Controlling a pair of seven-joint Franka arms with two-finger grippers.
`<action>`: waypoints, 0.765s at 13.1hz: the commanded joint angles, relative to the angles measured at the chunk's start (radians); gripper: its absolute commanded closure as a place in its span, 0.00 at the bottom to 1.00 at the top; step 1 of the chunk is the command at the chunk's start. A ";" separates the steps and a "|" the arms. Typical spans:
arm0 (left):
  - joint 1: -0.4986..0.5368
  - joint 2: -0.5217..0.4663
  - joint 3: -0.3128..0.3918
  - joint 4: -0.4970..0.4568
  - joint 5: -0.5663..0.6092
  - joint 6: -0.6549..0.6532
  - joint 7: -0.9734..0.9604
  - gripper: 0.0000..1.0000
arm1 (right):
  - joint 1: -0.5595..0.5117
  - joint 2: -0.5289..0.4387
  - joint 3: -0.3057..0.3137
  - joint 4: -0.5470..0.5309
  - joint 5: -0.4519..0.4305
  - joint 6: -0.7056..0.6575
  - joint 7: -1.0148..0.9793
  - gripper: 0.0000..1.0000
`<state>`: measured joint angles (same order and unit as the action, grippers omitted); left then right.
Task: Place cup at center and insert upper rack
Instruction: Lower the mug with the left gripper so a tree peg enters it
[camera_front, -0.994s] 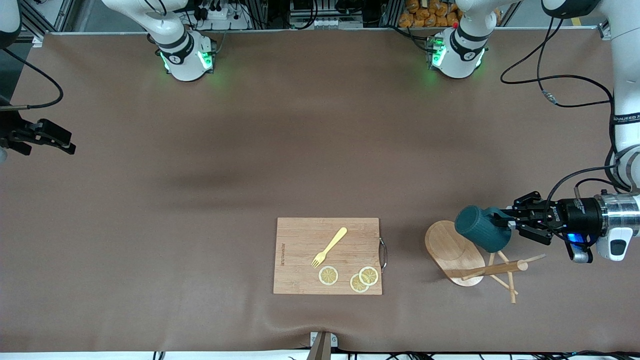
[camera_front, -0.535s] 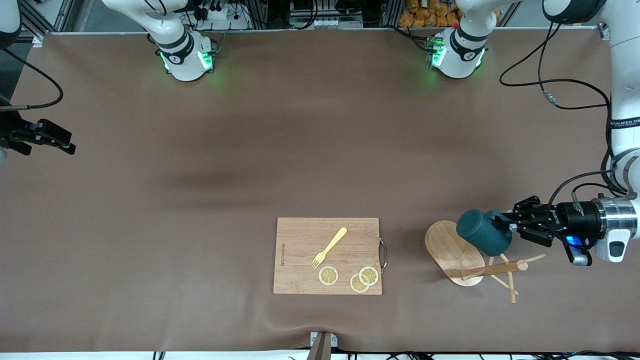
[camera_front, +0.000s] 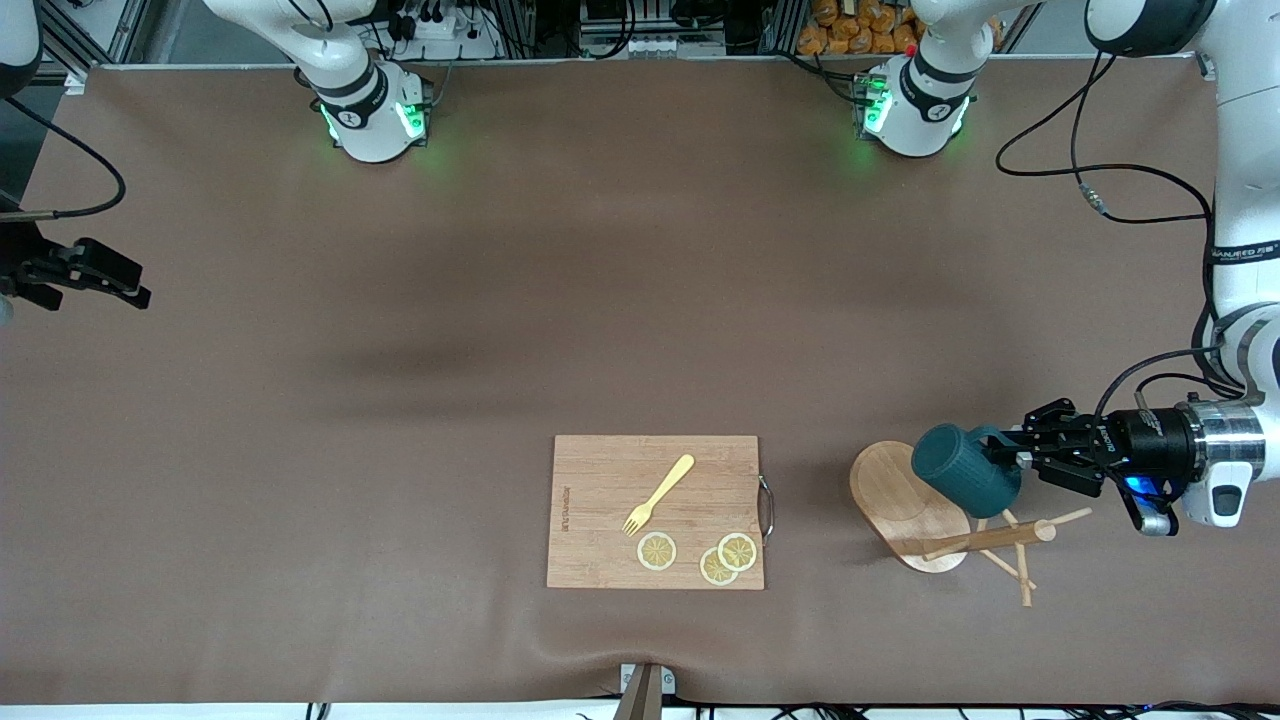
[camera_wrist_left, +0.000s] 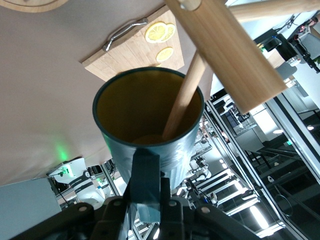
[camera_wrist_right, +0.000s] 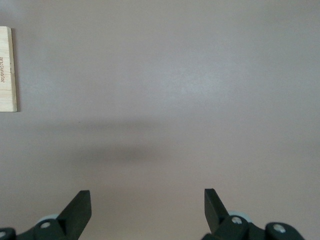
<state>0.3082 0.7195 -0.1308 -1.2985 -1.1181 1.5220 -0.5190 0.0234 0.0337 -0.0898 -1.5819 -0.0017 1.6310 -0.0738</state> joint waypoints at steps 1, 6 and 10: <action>0.008 0.014 -0.003 0.007 -0.032 -0.002 0.025 1.00 | -0.016 -0.015 0.012 -0.012 -0.011 -0.005 -0.011 0.00; 0.009 0.024 -0.003 0.007 -0.032 0.020 0.068 1.00 | -0.016 -0.017 0.009 -0.012 -0.011 -0.006 -0.012 0.00; 0.018 0.028 -0.001 0.007 -0.032 0.026 0.105 1.00 | -0.017 -0.015 0.009 -0.012 -0.011 -0.006 -0.011 0.00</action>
<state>0.3138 0.7400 -0.1291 -1.2985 -1.1235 1.5458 -0.4367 0.0226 0.0337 -0.0904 -1.5822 -0.0017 1.6283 -0.0738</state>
